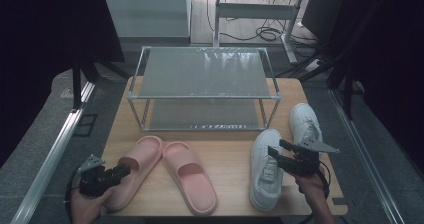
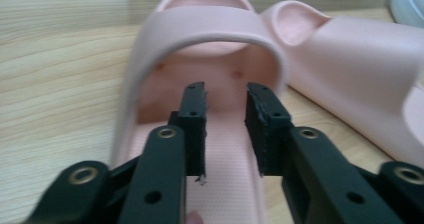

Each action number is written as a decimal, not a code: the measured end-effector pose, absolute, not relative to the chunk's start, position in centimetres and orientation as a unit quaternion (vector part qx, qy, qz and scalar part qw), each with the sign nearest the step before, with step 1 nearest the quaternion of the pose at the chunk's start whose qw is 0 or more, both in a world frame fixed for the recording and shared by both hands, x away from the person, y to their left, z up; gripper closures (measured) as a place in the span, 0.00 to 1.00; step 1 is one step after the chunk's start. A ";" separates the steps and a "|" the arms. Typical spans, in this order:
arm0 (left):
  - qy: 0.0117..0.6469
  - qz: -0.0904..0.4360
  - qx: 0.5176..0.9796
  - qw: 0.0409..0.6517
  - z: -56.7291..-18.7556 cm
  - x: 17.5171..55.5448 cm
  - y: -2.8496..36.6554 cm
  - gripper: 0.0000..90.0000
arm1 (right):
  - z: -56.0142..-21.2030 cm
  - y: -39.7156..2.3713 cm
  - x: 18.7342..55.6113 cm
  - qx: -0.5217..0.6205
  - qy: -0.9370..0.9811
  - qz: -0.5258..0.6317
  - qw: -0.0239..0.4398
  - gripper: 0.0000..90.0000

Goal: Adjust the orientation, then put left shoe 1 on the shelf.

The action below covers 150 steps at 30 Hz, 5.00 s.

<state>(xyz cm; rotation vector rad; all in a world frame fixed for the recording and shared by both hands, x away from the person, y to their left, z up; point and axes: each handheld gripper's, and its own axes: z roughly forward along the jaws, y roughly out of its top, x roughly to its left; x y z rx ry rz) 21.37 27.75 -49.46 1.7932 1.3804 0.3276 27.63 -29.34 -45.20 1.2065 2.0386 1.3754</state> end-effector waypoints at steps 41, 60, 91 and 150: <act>0.517 0.115 0.751 0.394 -48.9 21.7 24.0 0.63 | -45.3 -29.5 27.5 0.435 0.728 0.491 0.199 0.46; 0.527 0.138 0.753 0.370 -50.2 23.5 23.3 0.91 | -45.3 -29.5 27.5 0.434 0.729 0.490 0.200 0.46; 0.458 0.204 0.775 0.384 -44.3 31.8 18.1 0.96 | -45.2 -29.8 27.6 0.437 0.725 0.494 0.201 0.46; 0.430 0.254 0.788 0.360 -46.8 37.3 14.9 0.81 | -45.4 -30.3 27.6 0.444 0.720 0.493 0.201 0.46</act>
